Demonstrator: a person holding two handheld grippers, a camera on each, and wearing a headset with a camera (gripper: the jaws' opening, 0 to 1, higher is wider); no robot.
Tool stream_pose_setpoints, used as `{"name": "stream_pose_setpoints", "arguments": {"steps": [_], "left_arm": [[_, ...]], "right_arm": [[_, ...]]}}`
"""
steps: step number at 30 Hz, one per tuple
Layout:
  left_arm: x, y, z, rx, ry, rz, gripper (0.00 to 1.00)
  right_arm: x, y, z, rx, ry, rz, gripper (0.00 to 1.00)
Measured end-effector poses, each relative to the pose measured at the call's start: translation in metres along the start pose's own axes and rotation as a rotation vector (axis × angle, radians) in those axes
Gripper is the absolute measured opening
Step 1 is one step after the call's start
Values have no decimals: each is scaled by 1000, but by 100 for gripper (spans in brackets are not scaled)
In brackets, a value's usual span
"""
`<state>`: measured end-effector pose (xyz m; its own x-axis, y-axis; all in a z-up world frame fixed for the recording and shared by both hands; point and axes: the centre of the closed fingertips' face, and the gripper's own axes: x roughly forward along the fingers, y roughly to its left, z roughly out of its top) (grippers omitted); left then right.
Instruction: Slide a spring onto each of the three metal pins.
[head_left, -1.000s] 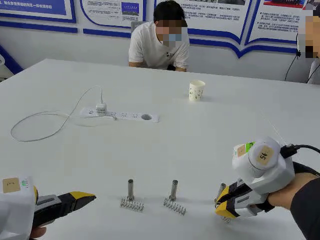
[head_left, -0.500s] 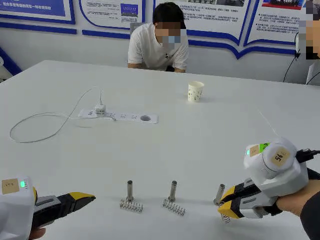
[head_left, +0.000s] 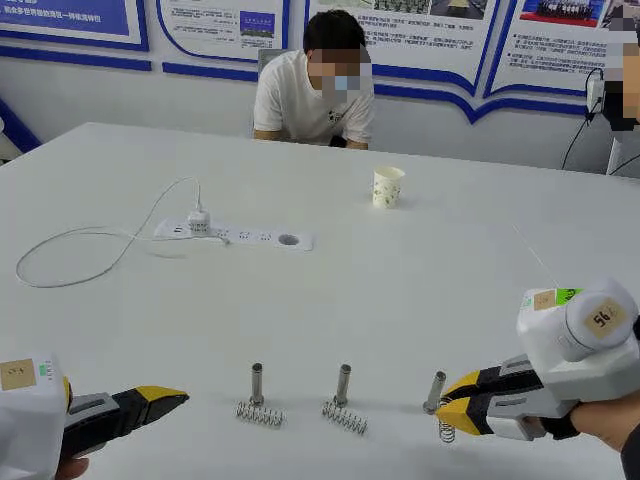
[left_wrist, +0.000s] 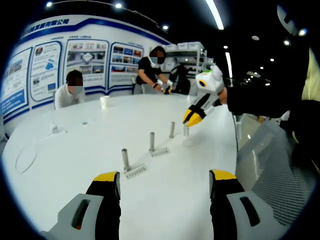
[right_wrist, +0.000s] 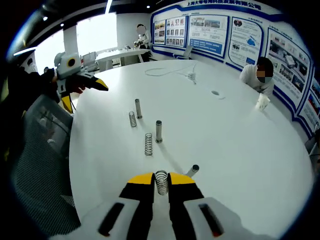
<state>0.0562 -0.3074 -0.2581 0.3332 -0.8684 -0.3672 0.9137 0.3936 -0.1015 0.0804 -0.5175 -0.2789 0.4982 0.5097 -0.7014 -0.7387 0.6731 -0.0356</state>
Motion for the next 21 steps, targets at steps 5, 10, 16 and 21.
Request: {"name": "stream_pose_setpoints", "arguments": {"steps": [5,10,16,21], "left_arm": [[0,0,1,-1,-3,1,74],[0,0,0,-2,-3,1,74],[1,1,-1,-5,-2,2,74],[1,1,-1,-6,0,2,74]], "right_arm": [[-6,-2,9,17,-44,-11,12],[-10,-6,13,28,-69,-23,12],[-15,-13,23,48,-113,-39,12],[-16,-20,30,53,-136,-54,12]]}}
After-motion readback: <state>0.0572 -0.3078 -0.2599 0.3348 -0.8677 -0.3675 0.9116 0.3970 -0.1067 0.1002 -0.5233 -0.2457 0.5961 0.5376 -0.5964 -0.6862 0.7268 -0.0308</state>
